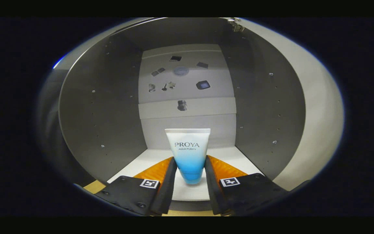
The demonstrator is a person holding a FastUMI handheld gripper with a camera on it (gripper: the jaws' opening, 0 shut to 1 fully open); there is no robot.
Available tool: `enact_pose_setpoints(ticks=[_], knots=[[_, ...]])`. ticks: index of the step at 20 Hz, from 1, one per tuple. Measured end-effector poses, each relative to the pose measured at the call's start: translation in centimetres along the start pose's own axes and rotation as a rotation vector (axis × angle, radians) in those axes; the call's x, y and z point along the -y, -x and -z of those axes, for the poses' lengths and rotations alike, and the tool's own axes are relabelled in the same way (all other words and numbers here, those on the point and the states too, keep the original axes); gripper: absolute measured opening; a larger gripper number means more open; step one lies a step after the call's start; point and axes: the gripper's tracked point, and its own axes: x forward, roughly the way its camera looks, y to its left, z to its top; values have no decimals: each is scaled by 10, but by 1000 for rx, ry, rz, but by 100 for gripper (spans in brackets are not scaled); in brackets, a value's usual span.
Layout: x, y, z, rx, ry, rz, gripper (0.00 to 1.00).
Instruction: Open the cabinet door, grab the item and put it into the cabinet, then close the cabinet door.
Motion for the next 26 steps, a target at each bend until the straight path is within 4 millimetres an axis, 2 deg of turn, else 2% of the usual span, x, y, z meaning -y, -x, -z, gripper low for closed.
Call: enact_pose_setpoints(ticks=[5,7,18,20,21,26], knots=[[7,-28,28,-93,-12,-2,55],[6,-34,25,-75,-9,-6,55],[3,-29,21,-56,3,-19,58],[0,-24,13,-29,11,-19,71],[-1,-20,10,-18,18,-15,81],[-15,20,-13,51,70,-14,95]])
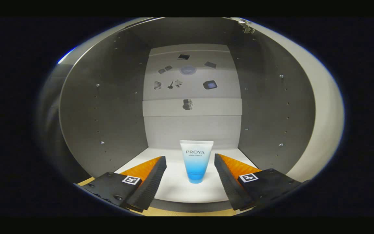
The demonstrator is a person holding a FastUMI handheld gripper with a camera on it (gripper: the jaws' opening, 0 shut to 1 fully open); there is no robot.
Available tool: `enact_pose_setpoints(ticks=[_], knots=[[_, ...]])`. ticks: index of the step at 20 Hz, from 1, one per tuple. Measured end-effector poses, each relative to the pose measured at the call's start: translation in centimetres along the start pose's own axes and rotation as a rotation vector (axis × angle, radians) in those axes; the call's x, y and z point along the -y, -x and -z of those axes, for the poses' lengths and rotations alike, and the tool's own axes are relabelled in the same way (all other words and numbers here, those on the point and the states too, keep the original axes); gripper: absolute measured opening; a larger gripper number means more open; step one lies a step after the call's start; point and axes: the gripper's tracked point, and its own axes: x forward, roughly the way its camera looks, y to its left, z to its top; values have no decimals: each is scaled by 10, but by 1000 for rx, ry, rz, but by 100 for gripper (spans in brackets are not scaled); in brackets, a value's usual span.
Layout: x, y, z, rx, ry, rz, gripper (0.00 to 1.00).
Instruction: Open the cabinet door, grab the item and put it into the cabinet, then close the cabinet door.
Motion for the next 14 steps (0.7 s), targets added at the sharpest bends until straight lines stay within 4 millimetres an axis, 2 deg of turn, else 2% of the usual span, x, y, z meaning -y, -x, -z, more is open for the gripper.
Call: enact_pose_setpoints(ticks=[4,9,11,14], knots=[[-23,52,-28,68,17,-17,95],[-55,141,-58,169,41,-24,95],[-64,180,-61,195,37,3,95],[-67,232,-53,194,36,79,95]])
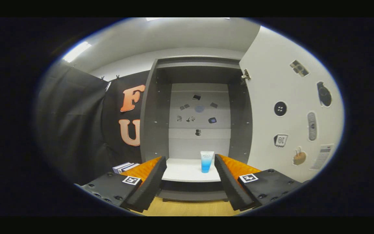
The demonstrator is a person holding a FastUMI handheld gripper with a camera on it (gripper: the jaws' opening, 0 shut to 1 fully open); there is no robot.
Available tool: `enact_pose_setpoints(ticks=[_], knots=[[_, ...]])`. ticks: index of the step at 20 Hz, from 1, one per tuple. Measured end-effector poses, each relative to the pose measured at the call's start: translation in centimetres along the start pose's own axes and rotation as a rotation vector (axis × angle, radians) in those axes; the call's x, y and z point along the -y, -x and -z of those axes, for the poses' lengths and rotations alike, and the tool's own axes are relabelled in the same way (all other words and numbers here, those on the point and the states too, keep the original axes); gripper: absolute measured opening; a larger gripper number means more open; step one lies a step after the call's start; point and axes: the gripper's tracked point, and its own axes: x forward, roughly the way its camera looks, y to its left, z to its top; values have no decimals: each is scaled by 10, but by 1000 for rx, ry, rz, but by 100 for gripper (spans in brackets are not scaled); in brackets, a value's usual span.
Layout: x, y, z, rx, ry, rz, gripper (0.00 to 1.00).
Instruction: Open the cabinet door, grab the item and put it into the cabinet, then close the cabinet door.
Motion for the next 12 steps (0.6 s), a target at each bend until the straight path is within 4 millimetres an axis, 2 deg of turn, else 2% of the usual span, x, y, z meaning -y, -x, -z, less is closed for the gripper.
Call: enact_pose_setpoints(ticks=[3,7,12], knots=[[18,49,-5,12,25,114,96],[50,101,-16,45,2,203,97],[115,159,-34,92,5,253,97]])
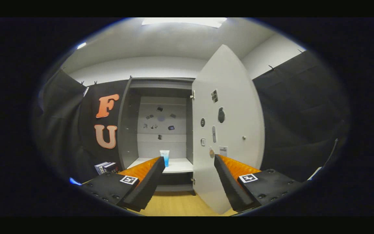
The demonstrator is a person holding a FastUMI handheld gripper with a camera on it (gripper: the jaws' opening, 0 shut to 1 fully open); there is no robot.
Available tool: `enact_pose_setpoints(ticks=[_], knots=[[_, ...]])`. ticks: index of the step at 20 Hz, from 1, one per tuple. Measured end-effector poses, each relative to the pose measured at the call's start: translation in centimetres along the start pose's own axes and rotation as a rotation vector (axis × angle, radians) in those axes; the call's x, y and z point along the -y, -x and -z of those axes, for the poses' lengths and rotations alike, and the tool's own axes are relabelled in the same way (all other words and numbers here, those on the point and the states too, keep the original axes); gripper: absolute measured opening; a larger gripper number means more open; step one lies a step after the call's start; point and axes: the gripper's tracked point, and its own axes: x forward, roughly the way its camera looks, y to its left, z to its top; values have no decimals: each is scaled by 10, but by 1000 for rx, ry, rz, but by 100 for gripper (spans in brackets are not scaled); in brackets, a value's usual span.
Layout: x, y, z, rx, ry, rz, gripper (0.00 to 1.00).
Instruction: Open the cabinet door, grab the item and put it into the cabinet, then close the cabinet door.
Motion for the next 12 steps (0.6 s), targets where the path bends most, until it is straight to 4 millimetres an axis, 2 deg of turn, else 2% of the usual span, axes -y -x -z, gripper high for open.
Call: enact_pose_setpoints(ticks=[5,7,12], knots=[[63,38,-17,21,-14,-9,97],[99,45,-18,30,-16,28,97],[188,47,0,-2,-31,172,97]])
